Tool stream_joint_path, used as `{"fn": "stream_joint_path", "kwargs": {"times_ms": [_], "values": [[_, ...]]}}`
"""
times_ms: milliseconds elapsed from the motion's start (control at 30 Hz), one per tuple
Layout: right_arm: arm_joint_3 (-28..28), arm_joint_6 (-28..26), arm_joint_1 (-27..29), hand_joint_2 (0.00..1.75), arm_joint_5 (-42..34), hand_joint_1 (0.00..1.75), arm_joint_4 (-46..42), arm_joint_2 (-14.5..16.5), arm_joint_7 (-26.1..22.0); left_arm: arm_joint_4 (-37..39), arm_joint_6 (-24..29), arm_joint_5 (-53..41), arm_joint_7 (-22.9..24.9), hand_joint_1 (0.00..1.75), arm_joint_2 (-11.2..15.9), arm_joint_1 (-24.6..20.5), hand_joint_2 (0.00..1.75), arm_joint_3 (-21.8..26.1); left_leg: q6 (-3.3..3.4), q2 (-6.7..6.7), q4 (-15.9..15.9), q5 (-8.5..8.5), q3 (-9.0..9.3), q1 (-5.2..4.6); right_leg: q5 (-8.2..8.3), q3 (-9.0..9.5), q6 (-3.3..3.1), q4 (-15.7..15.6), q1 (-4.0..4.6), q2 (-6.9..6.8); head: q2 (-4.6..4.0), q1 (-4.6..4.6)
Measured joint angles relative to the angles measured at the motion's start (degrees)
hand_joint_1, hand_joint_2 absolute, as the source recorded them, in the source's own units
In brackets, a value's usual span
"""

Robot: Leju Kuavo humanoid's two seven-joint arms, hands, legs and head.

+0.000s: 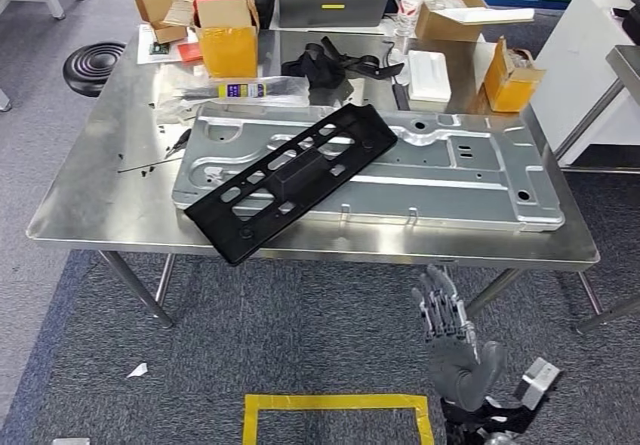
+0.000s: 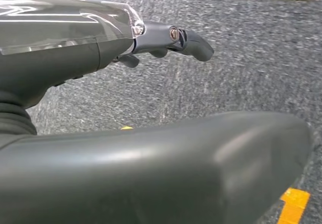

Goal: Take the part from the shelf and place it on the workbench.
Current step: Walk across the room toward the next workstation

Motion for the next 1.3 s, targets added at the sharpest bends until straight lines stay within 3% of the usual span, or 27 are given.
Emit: {"fn": "stream_joint_path", "kwargs": {"times_ms": [33,133,200,267,300,367,433,467,500,533,633,667,767,833,933,967,1000,1033,1100,1167,1233,1300], "values": [[-0.53,-0.47,0.18,0.00,0.42,0.00,2.28,0.36,0.28,0.08,0.05,0.00,-0.03,0.00,-0.09,0.04,0.00,0.22,0.00,-0.02,-0.01,0.29,-0.30,-0.15,1.20,2.04,-0.26,-2.64,0.05,0.04,0.00,0.00],[-2.78,-1.89,-0.53,0.00,2.75,0.00,10.22,1.44,0.15,0.19,0.14,0.00,-0.21,0.00,-0.64,0.08,0.00,0.85,-0.33,-0.03,-0.01,1.09,-0.88,-0.41,5.02,9.83,-1.87,-15.27,0.70,0.15,0.00,-0.01],[-4.82,-2.72,-1.66,0.00,5.02,0.00,16.69,2.02,-0.62,0.26,0.14,0.00,-0.37,0.00,-0.95,0.05,0.00,1.14,-0.97,0.02,-0.04,1.65,-1.19,-0.21,5.46,11.01,-2.42,-17.94,1.16,0.16,0.00,-0.03],[-7.27,-3.52,-2.80,0.00,7.43,0.00,23.53,2.44,-1.71,0.32,0.14,0.00,-0.48,0.00,-1.03,0.07,0.00,1.33,-1.65,-0.01,-0.17,2.07,-1.40,0.00,6.45,10.70,-2.67,-18.46,1.17,0.04,0.00,-0.03],[-8.58,-4.06,-3.62,0.00,8.70,0.00,27.12,2.57,-2.25,0.36,0.14,0.00,-0.50,0.00,-1.09,0.14,0.00,1.39,-1.87,-0.05,0.22,1.45,-1.71,0.00,7.11,10.46,-2.91,-18.88,1.03,-0.06,0.00,-0.03],[-11.52,-5.39,-5.93,0.00,11.16,0.00,34.93,2.71,-3.21,0.45,0.14,0.00,-0.51,0.00,-1.13,0.27,0.00,1.43,-2.18,-0.15,4.05,-2.36,-3.34,-0.05,8.44,9.44,-3.23,-19.47,0.68,-0.22,0.00,-0.11],[-14.80,-6.81,-7.89,0.00,12.96,0.00,42.74,2.66,-4.04,0.54,0.14,0.00,-0.52,0.00,-1.12,0.23,0.00,1.44,-2.53,-0.15,11.28,-7.24,-5.56,-0.12,9.35,7.91,-3.26,-19.19,0.69,-0.32,0.00,-0.15],[-16.41,-7.69,-8.61,0.00,13.78,0.00,46.48,2.59,-4.51,0.58,0.14,0.00,-0.52,0.00,-1.10,0.23,0.00,1.44,-2.70,-0.15,13.94,-8.57,-5.91,-0.10,9.72,7.12,-3.20,-18.93,0.70,-0.42,0.00,-0.15],[-17.80,-8.68,-9.28,0.00,14.57,0.00,49.82,2.48,-4.89,0.61,0.14,0.00,-0.52,0.00,-1.10,0.29,0.00,1.44,-2.83,-0.15,14.56,-8.83,-5.20,-0.06,10.07,6.35,-3.11,-18.61,0.69,-0.49,0.00,-0.14],[-19.06,-9.76,-9.98,0.00,15.35,0.00,53.02,2.34,-5.15,0.62,0.14,0.00,-0.54,0.00,-1.10,0.34,0.00,1.44,-2.92,-0.14,12.81,-8.08,-3.35,0.01,10.36,5.61,-2.99,-18.22,0.65,-0.51,0.00,-0.14],[-22.27,-13.34,-11.85,0.00,17.67,0.00,61.03,1.82,-5.27,0.68,0.13,0.00,-0.62,0.00,-1.09,0.04,0.00,1.44,-2.84,-0.26,1.14,-4.93,4.47,0.21,10.92,3.63,-2.34,-16.53,0.68,-0.41,0.00,-0.09],[-23.19,-14.87,-12.32,0.00,18.58,0.00,63.27,1.58,-5.05,0.70,0.13,0.00,-0.64,0.00,-1.09,-0.07,0.00,1.44,-2.54,-0.35,-0.98,-4.55,5.65,0.16,11.14,3.17,-2.06,-16.05,0.76,-0.39,0.00,-0.04],[-25.48,-18.95,-13.04,0.00,20.76,0.00,68.49,0.85,-2.56,0.72,0.11,0.00,-0.66,0.00,-1.15,0.03,0.00,1.44,-1.18,-0.42,-1.40,-3.76,5.38,-0.11,11.90,2.62,-1.18,-15.65,0.66,-0.26,0.00,0.05],[-26.65,-21.74,-13.12,0.00,22.36,0.00,71.05,0.49,0.05,0.73,0.11,0.00,-0.65,0.00,-1.25,-0.07,0.00,1.44,-0.26,-0.24,-1.43,-2.81,4.63,0.00,9.75,1.97,-0.50,-14.01,0.46,-0.01,0.00,0.15],[-27.46,-26.26,-13.44,0.00,24.86,0.00,73.78,0.28,4.71,0.75,0.11,0.00,-0.50,0.00,-1.29,-0.19,0.00,1.43,0.45,-0.01,-1.40,-1.29,2.67,-0.06,1.74,-0.61,0.31,-4.20,0.09,0.15,0.00,0.28],[-27.70,-27.46,-13.54,0.00,25.45,0.00,74.50,0.24,6.65,0.75,0.11,0.00,-0.43,0.00,-1.29,-0.19,0.00,1.40,0.48,0.05,-1.36,-0.81,2.00,-0.16,0.20,-1.04,0.42,-1.02,0.02,0.15,0.00,0.28],[-27.97,-28.40,-13.58,0.00,25.93,0.00,75.08,0.21,8.70,0.75,0.11,0.00,-0.37,0.00,-1.29,-0.20,0.00,1.37,0.48,0.09,-1.33,-0.36,1.39,-0.26,-0.04,-0.60,0.41,0.46,-0.01,0.15,0.00,0.28],[-28.29,-29.29,-13.60,0.00,26.39,0.00,75.59,0.20,10.94,0.75,0.11,0.00,-0.32,0.00,-1.29,-0.22,0.00,1.32,0.48,0.10,-1.31,0.06,0.84,-0.39,0.84,0.92,0.26,-0.34,0.02,0.17,0.00,0.28],[-28.88,-30.83,-13.71,0.00,27.33,0.00,76.36,0.13,14.99,0.75,0.08,0.00,-0.28,0.00,-1.41,-0.25,0.00,1.21,0.42,0.06,-1.30,0.85,0.01,-0.63,3.74,6.89,-0.71,-7.96,0.34,0.32,0.00,0.28],[-29.21,-31.79,-13.95,0.00,28.03,0.00,76.88,-0.05,17.26,0.75,0.01,0.00,-0.28,0.00,-1.66,-0.31,0.00,1.10,0.09,0.06,-1.30,1.58,-0.45,-0.79,4.91,12.65,-2.00,-16.92,0.95,0.44,0.00,0.27],[-29.42,-32.23,-14.15,0.00,28.42,0.00,77.37,-0.17,18.56,0.75,-0.05,0.00,-0.28,0.00,-1.80,-0.43,0.00,1.01,-0.56,0.13,-1.37,2.37,-0.81,-0.63,4.86,14.46,-2.56,-20.45,1.44,0.48,0.00,0.27],[-29.75,-32.46,-14.26,0.00,28.93,0.00,77.85,-0.17,20.49,0.80,-0.07,0.00,-0.26,0.00,-1.79,-0.54,0.00,0.88,-1.20,0.07,-1.26,2.44,-1.22,-0.48,5.84,14.08,-2.87,-21.13,1.37,0.27,0.00,0.25]]}}
